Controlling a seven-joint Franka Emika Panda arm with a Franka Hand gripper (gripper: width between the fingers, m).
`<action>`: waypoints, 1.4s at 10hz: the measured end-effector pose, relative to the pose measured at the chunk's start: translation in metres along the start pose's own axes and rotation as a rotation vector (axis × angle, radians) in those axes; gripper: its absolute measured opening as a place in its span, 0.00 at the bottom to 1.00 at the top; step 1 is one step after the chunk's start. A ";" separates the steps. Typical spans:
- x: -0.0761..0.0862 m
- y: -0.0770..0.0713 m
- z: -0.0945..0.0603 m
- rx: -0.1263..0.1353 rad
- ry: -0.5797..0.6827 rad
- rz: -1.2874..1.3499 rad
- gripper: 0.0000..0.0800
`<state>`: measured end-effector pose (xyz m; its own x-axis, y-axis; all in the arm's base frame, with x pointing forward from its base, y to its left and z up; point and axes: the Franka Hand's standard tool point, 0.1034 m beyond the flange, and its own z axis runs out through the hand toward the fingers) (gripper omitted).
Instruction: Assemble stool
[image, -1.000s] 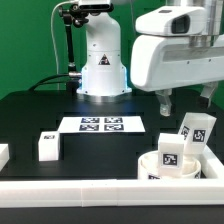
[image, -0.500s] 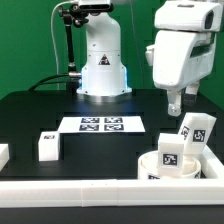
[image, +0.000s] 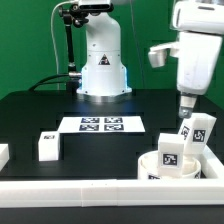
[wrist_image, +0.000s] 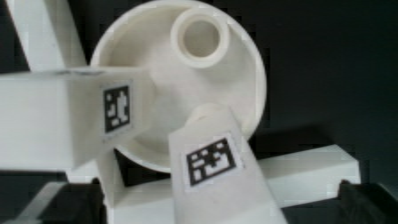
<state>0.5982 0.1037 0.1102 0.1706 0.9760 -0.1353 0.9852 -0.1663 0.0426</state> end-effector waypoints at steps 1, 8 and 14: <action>0.005 -0.002 0.000 -0.002 -0.004 -0.061 0.81; 0.007 -0.004 0.013 0.005 -0.035 -0.202 0.81; 0.008 -0.003 0.020 0.008 -0.040 -0.191 0.50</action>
Offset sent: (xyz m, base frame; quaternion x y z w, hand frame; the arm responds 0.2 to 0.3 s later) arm 0.0000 0.0000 0.0000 0.0000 0.0000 -0.1296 0.9916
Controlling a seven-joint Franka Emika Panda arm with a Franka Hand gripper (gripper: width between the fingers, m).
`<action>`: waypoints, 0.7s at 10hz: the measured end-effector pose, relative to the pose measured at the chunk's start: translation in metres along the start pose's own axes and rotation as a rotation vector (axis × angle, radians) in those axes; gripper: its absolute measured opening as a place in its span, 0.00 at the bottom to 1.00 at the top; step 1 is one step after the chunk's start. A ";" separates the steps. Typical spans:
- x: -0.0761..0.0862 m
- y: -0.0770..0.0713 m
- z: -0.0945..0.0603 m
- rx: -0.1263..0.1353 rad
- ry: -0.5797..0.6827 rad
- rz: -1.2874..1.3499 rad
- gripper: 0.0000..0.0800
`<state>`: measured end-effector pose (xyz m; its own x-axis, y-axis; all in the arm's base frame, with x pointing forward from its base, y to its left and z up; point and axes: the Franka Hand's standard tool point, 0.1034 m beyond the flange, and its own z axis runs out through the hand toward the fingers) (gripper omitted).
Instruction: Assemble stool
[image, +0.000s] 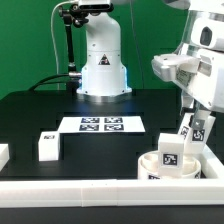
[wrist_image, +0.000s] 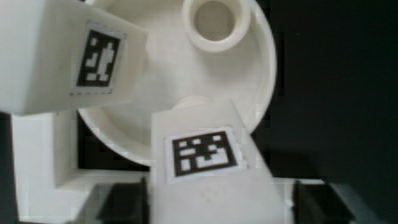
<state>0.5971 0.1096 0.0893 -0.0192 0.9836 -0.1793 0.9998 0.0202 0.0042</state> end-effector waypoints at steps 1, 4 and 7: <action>-0.001 0.000 0.000 -0.001 -0.001 0.001 0.42; -0.010 -0.001 0.002 0.034 -0.015 0.054 0.42; -0.025 0.001 0.004 0.101 -0.027 0.291 0.42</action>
Offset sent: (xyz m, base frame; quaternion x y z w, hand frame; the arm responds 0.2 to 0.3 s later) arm 0.0082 -0.0161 -0.0012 0.0613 -0.0183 0.0217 0.9977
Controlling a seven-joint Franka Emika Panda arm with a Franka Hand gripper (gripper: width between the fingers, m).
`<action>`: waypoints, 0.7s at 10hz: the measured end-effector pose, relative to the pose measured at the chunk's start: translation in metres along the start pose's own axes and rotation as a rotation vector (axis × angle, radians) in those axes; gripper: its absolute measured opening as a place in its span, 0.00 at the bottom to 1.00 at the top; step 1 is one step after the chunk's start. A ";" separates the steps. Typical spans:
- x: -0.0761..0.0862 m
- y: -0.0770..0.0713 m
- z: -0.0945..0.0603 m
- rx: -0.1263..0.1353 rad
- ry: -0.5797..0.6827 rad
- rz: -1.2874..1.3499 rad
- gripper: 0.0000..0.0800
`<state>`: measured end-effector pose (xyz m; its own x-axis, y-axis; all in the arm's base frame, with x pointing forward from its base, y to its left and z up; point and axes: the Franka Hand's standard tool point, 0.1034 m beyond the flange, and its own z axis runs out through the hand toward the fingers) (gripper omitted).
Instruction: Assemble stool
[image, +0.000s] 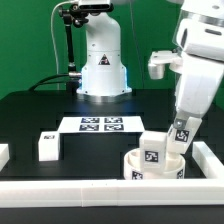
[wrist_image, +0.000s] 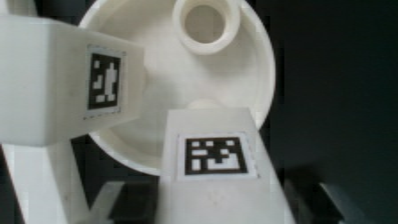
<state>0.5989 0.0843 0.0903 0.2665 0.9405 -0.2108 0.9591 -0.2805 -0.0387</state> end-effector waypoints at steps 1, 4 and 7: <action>-0.002 0.001 0.001 -0.002 0.002 0.080 0.42; -0.002 0.001 0.001 -0.003 0.001 0.300 0.42; -0.008 0.000 0.003 0.036 0.032 0.535 0.42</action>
Offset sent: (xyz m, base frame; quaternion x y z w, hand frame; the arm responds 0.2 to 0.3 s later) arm 0.0000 0.0000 0.0000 0.0000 0.0000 0.1938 0.9810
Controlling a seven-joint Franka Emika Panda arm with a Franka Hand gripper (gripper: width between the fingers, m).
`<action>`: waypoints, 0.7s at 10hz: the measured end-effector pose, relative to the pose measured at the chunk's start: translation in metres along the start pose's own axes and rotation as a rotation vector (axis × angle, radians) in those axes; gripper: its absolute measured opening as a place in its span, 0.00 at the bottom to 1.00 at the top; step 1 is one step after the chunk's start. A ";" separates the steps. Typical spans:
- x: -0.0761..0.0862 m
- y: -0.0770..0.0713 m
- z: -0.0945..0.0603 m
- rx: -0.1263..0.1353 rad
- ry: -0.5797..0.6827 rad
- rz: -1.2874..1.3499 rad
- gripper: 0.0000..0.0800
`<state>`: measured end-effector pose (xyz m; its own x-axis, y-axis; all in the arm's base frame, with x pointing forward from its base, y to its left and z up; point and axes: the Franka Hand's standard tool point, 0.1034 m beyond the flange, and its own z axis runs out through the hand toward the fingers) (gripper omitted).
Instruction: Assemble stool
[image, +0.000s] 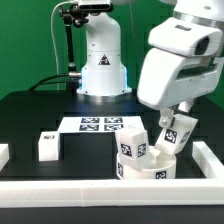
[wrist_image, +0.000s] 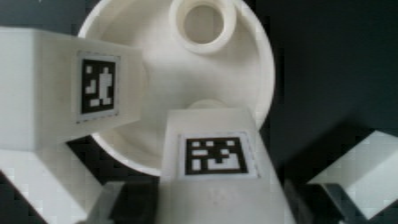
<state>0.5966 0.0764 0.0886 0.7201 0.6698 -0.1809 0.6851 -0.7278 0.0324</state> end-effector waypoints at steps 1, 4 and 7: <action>-0.002 0.001 0.000 0.019 0.003 0.066 0.42; -0.002 0.002 0.000 0.059 0.017 0.258 0.42; -0.001 0.001 0.000 0.059 0.012 0.447 0.42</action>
Offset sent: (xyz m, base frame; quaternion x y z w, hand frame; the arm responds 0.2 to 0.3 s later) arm -0.0005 0.0066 -0.0098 0.0852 0.0166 0.1821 0.9794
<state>0.5966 0.0748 0.0884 0.9453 0.2893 -0.1510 0.2993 -0.9529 0.0483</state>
